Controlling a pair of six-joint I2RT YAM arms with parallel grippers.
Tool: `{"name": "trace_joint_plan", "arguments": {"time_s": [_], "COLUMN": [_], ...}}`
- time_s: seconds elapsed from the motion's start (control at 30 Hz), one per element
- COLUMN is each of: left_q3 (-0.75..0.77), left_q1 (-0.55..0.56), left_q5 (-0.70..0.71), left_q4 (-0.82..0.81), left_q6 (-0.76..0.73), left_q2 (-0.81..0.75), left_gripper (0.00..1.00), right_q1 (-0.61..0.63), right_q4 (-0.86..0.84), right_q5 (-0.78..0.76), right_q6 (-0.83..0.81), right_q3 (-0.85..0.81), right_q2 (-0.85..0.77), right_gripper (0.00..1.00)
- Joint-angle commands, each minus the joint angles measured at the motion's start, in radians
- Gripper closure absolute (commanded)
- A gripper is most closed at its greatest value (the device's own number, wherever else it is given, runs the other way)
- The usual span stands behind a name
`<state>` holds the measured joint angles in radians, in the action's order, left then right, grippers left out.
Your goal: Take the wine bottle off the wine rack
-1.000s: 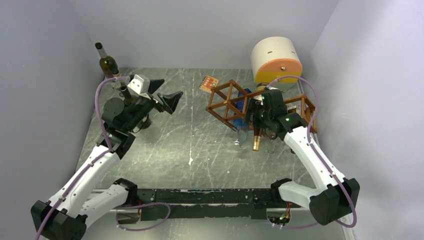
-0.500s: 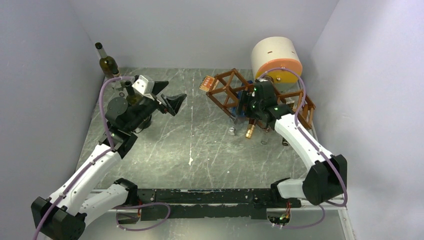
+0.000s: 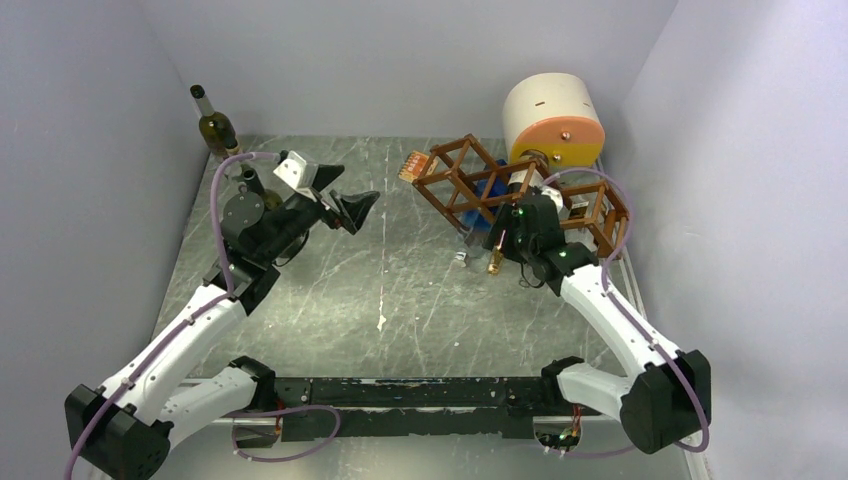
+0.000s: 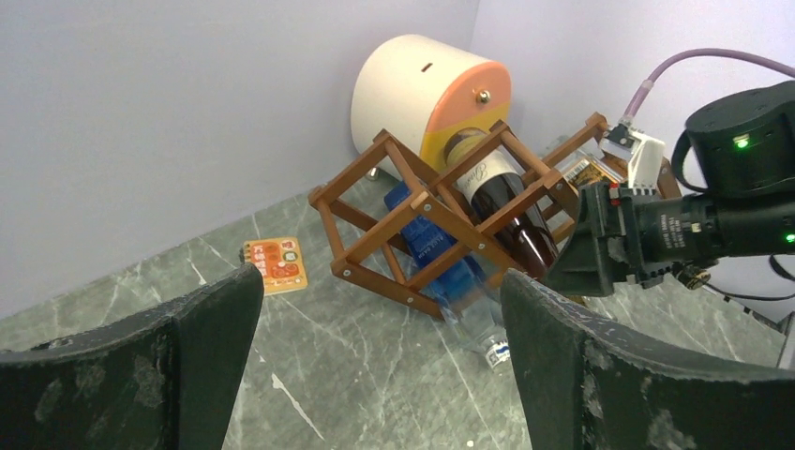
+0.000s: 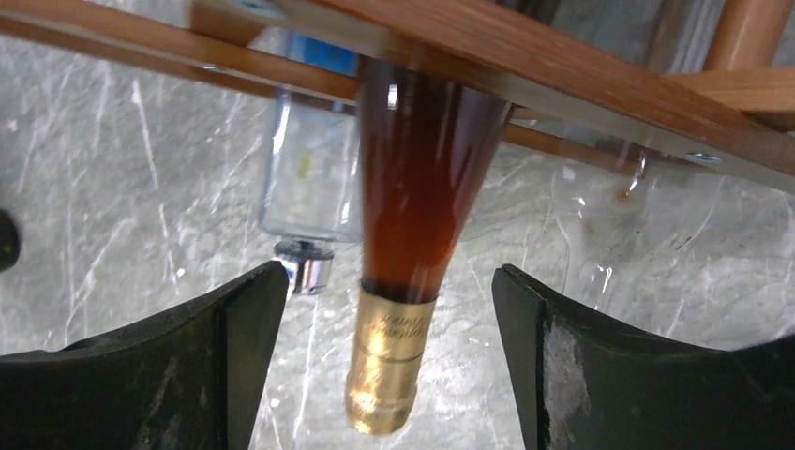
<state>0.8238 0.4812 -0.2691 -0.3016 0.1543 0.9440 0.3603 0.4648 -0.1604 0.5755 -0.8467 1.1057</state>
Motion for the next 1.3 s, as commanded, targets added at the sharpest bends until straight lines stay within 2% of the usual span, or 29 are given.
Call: {"name": "trace_joint_plan", "arguments": {"time_s": [0.0, 0.07, 0.3, 0.53, 0.57, 0.67, 0.8, 0.9, 1.13, 1.27], "left_q3": [0.044, 0.039, 0.039, 0.04, 0.039, 0.035, 0.037, 0.039, 0.036, 0.038], "left_q1": [0.025, 0.029, 0.031, 0.031, 0.029, 0.031, 0.03, 0.031, 0.03, 0.031], "left_q5": [0.01, 0.02, 0.023, 0.019, 0.017, 0.02, 0.014, 0.004, -0.004, -0.007], "left_q4": [0.008, 0.004, 0.004, 0.002, 0.002, 0.0, -0.001, -0.003, -0.008, -0.009], "left_q6": [-0.018, -0.024, -0.031, -0.026, -0.025, -0.024, -0.02, -0.015, -0.007, -0.002], "left_q2": [0.009, 0.005, 0.01, 0.016, 0.015, 0.013, 0.017, 0.019, 0.026, 0.028], "left_gripper": [0.0, 0.0, 0.0, 0.0, 0.0, 0.0, 0.0, 0.0, 0.01, 0.0], "right_q1": [0.0, 0.0, 0.002, 0.002, 0.002, 0.003, 0.015, 0.034, 0.143, 0.2], "right_q4": [-0.173, -0.274, -0.471, -0.591, -0.604, -0.613, -0.564, -0.559, -0.476, -0.326], "right_q5": [-0.083, -0.065, -0.068, -0.065, -0.064, -0.053, -0.073, -0.075, -0.173, -0.182], "right_q6": [0.084, 0.093, 0.128, 0.146, 0.145, 0.142, 0.169, 0.217, 0.26, 0.349], "right_q3": [0.1, 0.156, 0.259, 0.295, 0.298, 0.302, 0.334, 0.402, 0.442, 0.41], "right_q2": [0.013, 0.009, 0.033, 0.08, 0.08, 0.067, 0.004, -0.065, -0.24, -0.291], "right_gripper": [0.19, 0.27, 0.43, 0.44, 0.47, 0.73, 0.83, 0.99, 1.0, 1.0]}}
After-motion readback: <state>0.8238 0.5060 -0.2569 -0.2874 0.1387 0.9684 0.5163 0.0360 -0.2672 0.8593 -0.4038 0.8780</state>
